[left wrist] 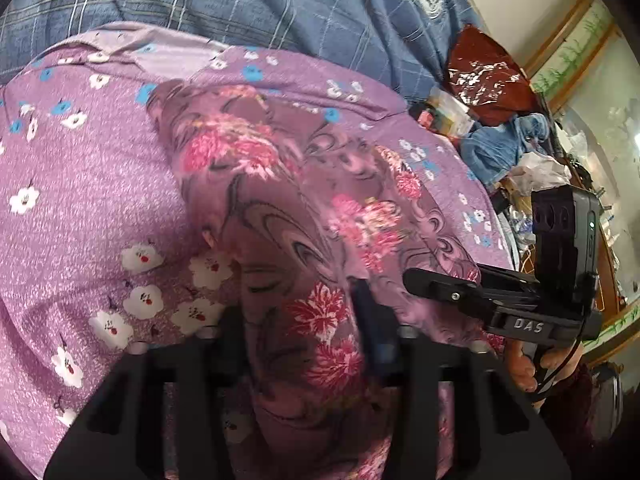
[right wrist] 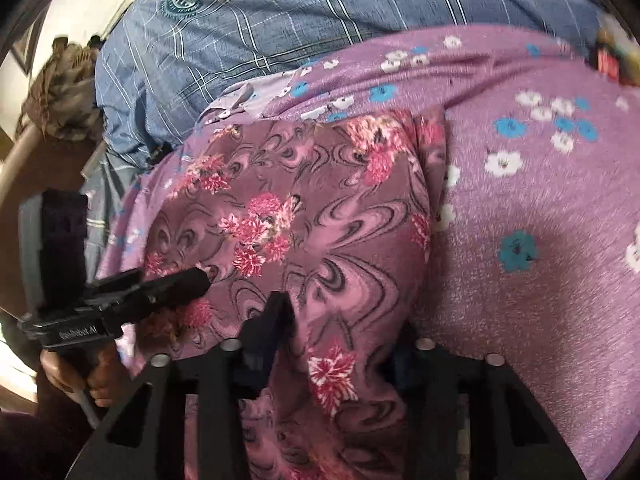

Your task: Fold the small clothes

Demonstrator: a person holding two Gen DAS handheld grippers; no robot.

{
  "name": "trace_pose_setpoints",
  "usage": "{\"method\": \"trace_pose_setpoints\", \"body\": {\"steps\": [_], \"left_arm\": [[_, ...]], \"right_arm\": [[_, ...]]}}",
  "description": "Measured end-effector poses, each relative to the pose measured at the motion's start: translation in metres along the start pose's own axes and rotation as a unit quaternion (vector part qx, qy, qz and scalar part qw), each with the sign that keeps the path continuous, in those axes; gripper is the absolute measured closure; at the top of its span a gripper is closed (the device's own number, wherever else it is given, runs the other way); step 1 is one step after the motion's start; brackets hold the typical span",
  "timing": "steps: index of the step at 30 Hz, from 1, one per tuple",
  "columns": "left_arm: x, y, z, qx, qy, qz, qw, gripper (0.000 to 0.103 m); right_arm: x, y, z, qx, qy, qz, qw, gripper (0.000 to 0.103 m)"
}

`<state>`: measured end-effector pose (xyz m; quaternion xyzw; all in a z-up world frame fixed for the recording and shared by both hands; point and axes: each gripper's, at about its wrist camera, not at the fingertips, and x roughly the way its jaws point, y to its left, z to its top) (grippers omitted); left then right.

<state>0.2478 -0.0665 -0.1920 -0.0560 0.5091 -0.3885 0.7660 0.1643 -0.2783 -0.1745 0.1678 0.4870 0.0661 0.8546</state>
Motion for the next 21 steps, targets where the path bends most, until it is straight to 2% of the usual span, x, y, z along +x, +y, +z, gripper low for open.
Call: {"method": "trace_pose_setpoints", "body": {"steps": [4,6,9,11,13,16,18,19,20,21], "left_arm": [[-0.016,-0.005,0.002,0.008,-0.019,-0.009,0.9998,0.073],[-0.035,-0.01,0.004,0.015,-0.04,-0.019,0.9989,0.073],[-0.07,-0.014,0.009,0.034,-0.083,-0.014,0.9959,0.073],[-0.096,-0.007,0.013,0.032,-0.109,-0.004,0.9935,0.073],[-0.11,0.008,0.015,0.017,-0.117,0.005,0.993,0.073],[-0.113,0.039,0.011,-0.019,-0.096,0.035,0.9946,0.073],[-0.1,0.061,0.006,-0.043,-0.057,0.077,0.9945,0.072],[-0.092,0.072,0.002,-0.059,-0.035,0.102,0.9925,0.069],[-0.084,0.085,-0.002,-0.078,-0.016,0.118,0.9898,0.063],[-0.081,0.092,-0.004,-0.092,-0.009,0.115,0.989,0.059]], "right_arm": [[-0.018,0.018,-0.002,-0.011,-0.039,-0.013,0.999,0.077],[-0.03,0.029,0.0,-0.016,-0.06,-0.01,0.998,0.078],[-0.045,0.051,0.011,-0.022,-0.091,0.012,0.996,0.078],[-0.046,0.065,0.018,-0.019,-0.098,0.033,0.994,0.078],[-0.038,0.08,0.02,-0.018,-0.093,0.048,0.994,0.078],[-0.007,0.099,0.02,-0.021,-0.061,0.05,0.997,0.078],[0.022,0.106,0.019,-0.023,-0.031,0.04,0.998,0.077],[0.034,0.109,0.018,-0.029,-0.018,0.021,0.999,0.076],[0.041,0.111,0.017,-0.034,-0.01,0.003,0.999,0.069],[0.048,0.113,0.018,-0.038,-0.001,-0.021,0.999,0.063]]}}
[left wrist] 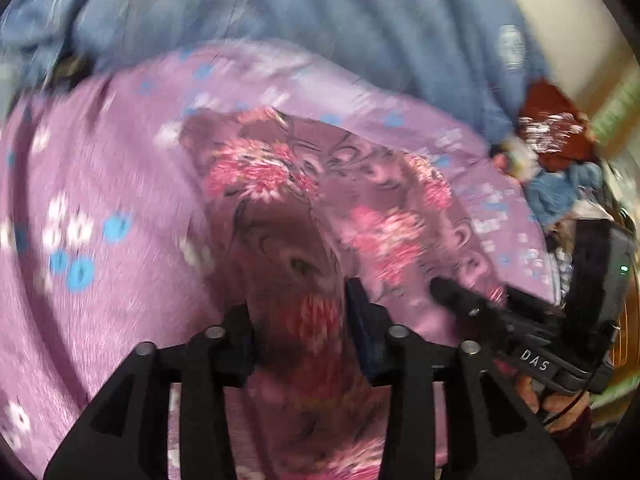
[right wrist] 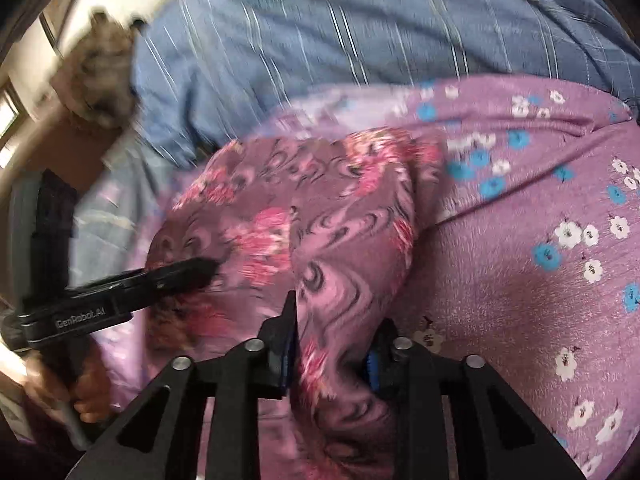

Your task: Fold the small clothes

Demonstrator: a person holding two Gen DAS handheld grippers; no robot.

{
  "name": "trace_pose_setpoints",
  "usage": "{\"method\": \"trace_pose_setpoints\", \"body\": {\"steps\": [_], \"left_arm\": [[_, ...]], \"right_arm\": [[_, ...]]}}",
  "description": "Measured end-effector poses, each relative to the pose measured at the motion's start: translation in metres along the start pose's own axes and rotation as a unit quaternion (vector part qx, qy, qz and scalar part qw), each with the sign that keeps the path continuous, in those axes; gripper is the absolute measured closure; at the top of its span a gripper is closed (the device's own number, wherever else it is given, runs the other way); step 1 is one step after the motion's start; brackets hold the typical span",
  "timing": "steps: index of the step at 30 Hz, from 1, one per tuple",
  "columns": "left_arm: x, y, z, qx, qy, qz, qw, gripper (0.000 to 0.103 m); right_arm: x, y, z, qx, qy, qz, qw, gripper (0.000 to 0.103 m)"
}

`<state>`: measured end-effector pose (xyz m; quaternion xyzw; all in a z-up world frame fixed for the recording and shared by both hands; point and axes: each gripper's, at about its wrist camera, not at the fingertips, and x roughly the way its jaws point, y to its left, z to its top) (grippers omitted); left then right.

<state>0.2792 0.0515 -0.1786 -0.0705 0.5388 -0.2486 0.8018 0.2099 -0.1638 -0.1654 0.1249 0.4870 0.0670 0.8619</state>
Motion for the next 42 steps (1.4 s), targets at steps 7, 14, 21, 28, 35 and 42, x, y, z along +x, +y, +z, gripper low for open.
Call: {"method": "trace_pose_setpoints", "body": {"steps": [7,14,21,28,35,42], "left_arm": [[-0.04,0.003,0.0,0.005,-0.102,0.036,0.9942,0.037],[-0.012,-0.006,-0.008,0.025,-0.073,0.141,0.987,0.033],[-0.117,-0.031,-0.047,0.029,-0.158,0.143,0.9765,0.032],[-0.223,-0.072,-0.09,0.063,-0.283,0.178,0.9404,0.018],[-0.268,-0.089,-0.117,0.076,-0.314,0.173,0.9305,0.018],[-0.277,-0.1,-0.129,0.085,-0.321,0.172,0.9274,0.018]], "right_arm": [[-0.039,0.022,-0.003,-0.052,-0.094,-0.11,0.988,0.051],[-0.006,0.038,-0.01,-0.114,-0.01,-0.157,0.981,0.058],[-0.108,0.095,-0.002,-0.162,-0.127,-0.18,0.962,0.056],[-0.188,0.15,-0.013,-0.172,-0.205,-0.182,0.946,0.046],[-0.232,0.167,-0.036,-0.161,-0.233,-0.173,0.943,0.046],[-0.245,0.169,-0.047,-0.156,-0.235,-0.175,0.943,0.045]]}}
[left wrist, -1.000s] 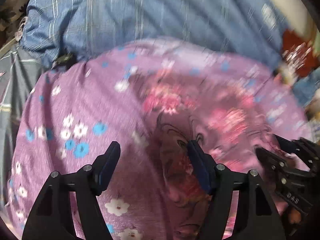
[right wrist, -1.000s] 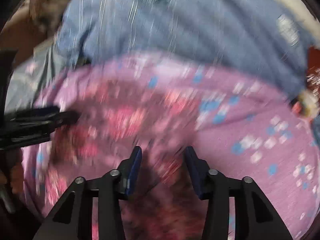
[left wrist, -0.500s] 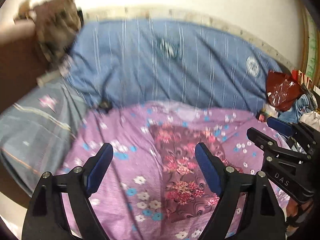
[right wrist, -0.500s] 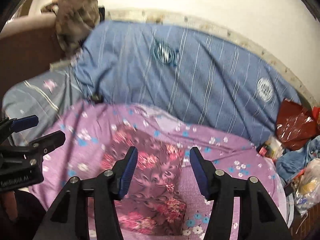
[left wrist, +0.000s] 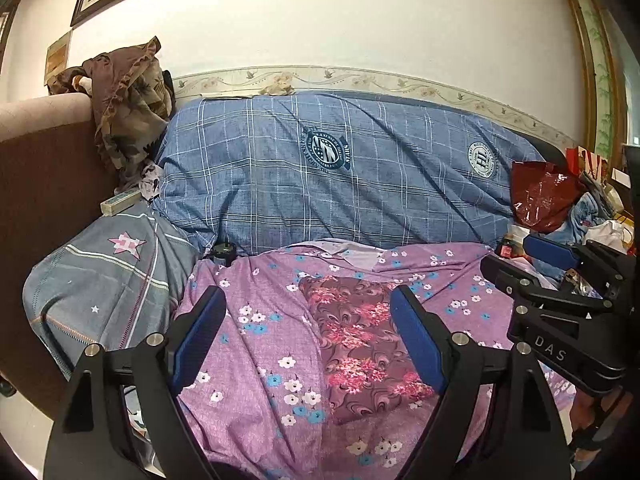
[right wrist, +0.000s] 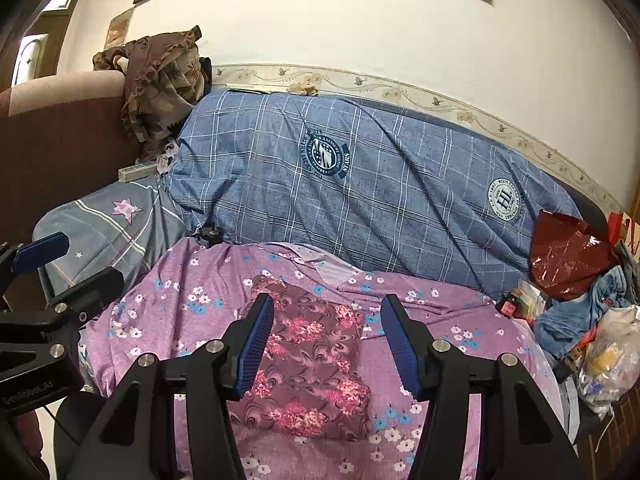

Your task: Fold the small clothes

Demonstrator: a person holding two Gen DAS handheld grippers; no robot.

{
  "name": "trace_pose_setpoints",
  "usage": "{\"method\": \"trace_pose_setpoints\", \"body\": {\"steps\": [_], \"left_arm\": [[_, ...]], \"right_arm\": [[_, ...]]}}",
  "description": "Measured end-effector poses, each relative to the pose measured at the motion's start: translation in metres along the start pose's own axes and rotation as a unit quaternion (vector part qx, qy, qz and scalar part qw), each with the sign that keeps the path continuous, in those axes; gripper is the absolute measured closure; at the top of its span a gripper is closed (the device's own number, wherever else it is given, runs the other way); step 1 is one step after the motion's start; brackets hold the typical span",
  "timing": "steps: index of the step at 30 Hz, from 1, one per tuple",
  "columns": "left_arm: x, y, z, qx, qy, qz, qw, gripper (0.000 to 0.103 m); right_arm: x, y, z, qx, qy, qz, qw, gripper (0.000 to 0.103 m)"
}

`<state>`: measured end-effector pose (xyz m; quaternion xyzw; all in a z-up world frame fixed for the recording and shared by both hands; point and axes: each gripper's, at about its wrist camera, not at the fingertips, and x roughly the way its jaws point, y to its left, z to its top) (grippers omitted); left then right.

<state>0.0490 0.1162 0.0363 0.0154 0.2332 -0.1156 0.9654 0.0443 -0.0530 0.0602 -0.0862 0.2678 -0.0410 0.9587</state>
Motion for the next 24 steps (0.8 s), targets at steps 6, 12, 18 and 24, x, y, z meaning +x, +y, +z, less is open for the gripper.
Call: {"method": "trace_pose_setpoints", "body": {"steps": [6,12,18,24], "left_arm": [[0.007,0.0,-0.006,-0.001,0.011,-0.001,0.9999,0.018],[0.018,0.006,-0.01,-0.008,0.023,0.002,0.9997,0.018],[0.021,0.014,-0.012,-0.018,0.025,0.009,0.9995,0.018],[0.023,0.017,-0.013,-0.02,0.028,0.009,0.9994,0.018]], "right_arm": [[0.025,0.003,-0.013,0.004,0.048,0.008,0.999,0.045],[0.04,0.013,-0.02,0.001,0.06,0.019,0.998,0.045],[0.047,0.02,-0.019,-0.004,0.062,0.029,0.998,0.045],[0.05,0.025,-0.018,-0.006,0.061,0.037,0.997,0.045]]}}
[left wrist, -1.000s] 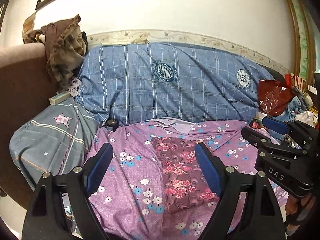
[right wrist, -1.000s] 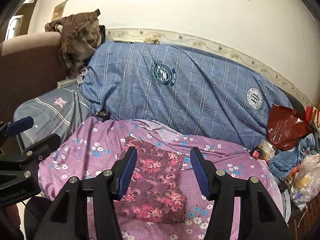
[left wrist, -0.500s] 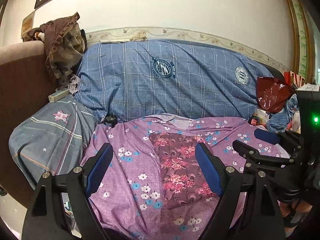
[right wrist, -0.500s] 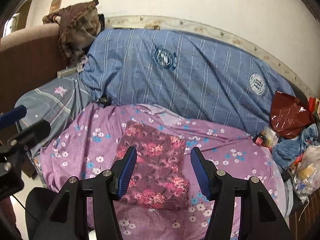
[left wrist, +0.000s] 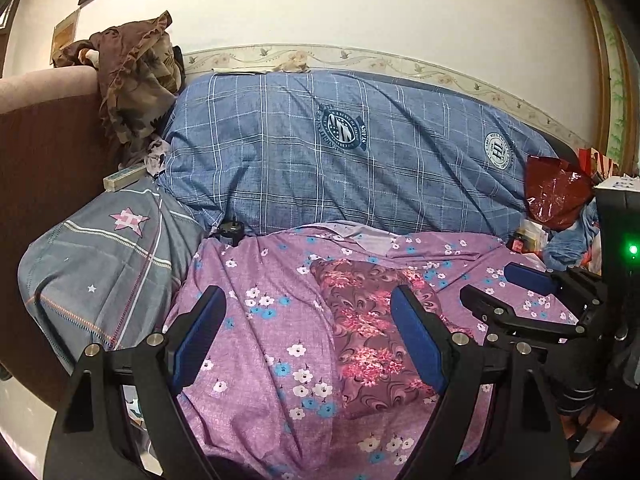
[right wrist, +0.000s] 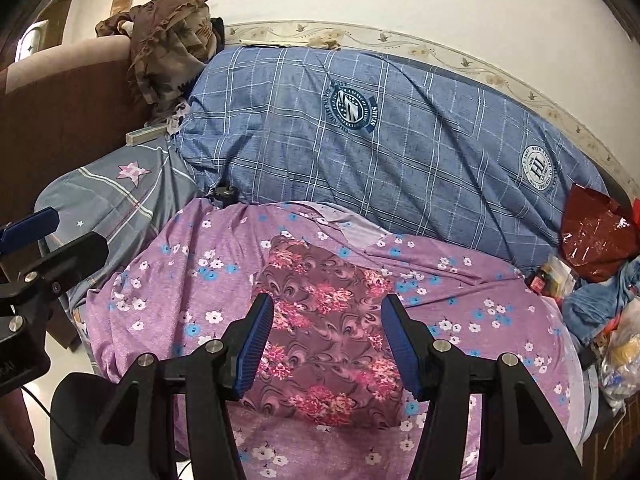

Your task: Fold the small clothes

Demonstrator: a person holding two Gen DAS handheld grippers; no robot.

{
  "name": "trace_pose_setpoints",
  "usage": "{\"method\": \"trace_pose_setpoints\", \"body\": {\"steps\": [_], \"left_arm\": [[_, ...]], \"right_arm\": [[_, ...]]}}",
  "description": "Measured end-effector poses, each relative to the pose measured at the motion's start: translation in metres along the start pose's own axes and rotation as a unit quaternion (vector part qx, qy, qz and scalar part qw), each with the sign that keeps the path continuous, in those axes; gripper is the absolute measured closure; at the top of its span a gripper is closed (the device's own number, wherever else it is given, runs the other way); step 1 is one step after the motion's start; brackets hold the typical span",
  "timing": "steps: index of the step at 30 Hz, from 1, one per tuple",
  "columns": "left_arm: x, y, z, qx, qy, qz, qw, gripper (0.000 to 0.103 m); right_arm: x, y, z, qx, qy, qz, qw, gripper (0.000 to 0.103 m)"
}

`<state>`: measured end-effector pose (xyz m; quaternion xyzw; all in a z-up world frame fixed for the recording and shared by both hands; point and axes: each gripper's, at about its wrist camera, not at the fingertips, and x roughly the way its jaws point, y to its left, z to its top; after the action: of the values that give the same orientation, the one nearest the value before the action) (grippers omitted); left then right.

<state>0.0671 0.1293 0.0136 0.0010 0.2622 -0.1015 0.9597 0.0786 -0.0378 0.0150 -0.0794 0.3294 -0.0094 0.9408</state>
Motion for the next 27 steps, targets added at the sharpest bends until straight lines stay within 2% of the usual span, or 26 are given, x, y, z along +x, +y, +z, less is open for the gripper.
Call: {"method": "trace_pose_setpoints", "body": {"steps": [27], "left_arm": [[-0.004,-0.008,0.003,0.007,-0.003,-0.002,1.0,0.018]], "right_arm": [[-0.012,-0.003,0.002,0.005,-0.022,0.001,1.0,0.045]]}}
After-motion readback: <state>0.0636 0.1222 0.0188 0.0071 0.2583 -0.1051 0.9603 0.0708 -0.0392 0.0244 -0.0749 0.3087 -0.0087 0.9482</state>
